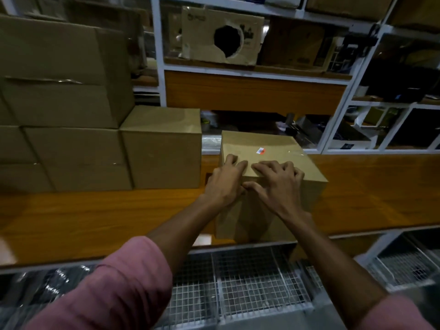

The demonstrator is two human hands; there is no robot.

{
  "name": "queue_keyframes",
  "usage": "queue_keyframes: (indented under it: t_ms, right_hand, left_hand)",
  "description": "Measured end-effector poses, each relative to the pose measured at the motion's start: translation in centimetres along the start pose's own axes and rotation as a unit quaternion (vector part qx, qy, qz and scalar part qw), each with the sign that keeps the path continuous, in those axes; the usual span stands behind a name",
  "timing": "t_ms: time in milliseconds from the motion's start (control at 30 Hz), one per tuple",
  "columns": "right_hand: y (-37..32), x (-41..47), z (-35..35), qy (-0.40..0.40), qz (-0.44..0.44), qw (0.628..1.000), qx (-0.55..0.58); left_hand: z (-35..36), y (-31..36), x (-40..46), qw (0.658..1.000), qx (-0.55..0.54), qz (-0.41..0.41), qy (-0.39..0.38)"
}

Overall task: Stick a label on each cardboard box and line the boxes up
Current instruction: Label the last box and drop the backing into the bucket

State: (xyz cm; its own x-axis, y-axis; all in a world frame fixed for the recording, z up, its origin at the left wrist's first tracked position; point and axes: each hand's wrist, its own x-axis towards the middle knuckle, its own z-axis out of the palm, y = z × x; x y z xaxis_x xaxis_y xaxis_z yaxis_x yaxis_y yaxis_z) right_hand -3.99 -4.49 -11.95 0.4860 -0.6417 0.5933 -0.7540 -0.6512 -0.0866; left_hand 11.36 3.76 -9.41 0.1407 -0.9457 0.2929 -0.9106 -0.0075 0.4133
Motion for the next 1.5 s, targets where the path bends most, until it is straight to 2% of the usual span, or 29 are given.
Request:
queue_keyframes:
  t_ms: [233,500,600,700,867,967,1067,1300,1500]
  right_hand:
    - [-7.5,-2.6,-1.6,-0.013,-0.030,0.999,0.025]
    - [-14.5,-2.2,-2.0,-0.065,-0.127,0.980,0.136]
    - [-15.9,-1.3,-1.5,-0.082,-0.114,0.984,0.112]
    - [-18.3,-0.6,-0.4,-0.128,-0.143,0.977,0.096]
    - [-23.4,0.7,0.6,-0.145,-0.171,0.967,0.125]
    - [-25.5,1.6,0.9,-0.166,-0.187,0.956,0.151]
    - [-26.9,3.0,1.3,-0.148,-0.186,0.952,0.195]
    - [-29.8,9.2,3.3,-0.143,-0.165,0.948,0.231]
    - [-31.2,12.1,5.9,-0.185,-0.187,0.945,0.195]
  left_hand:
    - [-3.4,-3.5,-6.6,0.999,0.024,-0.034,0.015]
    - [-8.8,-9.1,-14.4,0.992,0.057,-0.109,0.035]
    - [-10.8,-11.3,-16.8,0.986,0.077,-0.139,0.044]
    - [-12.5,-13.6,-18.8,0.979,0.098,-0.171,0.052]
    - [-14.8,-16.4,-20.9,0.966,0.151,-0.205,0.052]
    - [-15.9,-17.7,-21.2,0.953,0.216,-0.208,0.047]
    - [-16.4,-18.9,-21.0,0.948,0.249,-0.193,0.039]
    - [-18.1,-20.1,-17.2,0.947,0.212,-0.192,0.144]
    - [-18.6,-22.7,-12.6,0.960,0.151,-0.208,0.114]
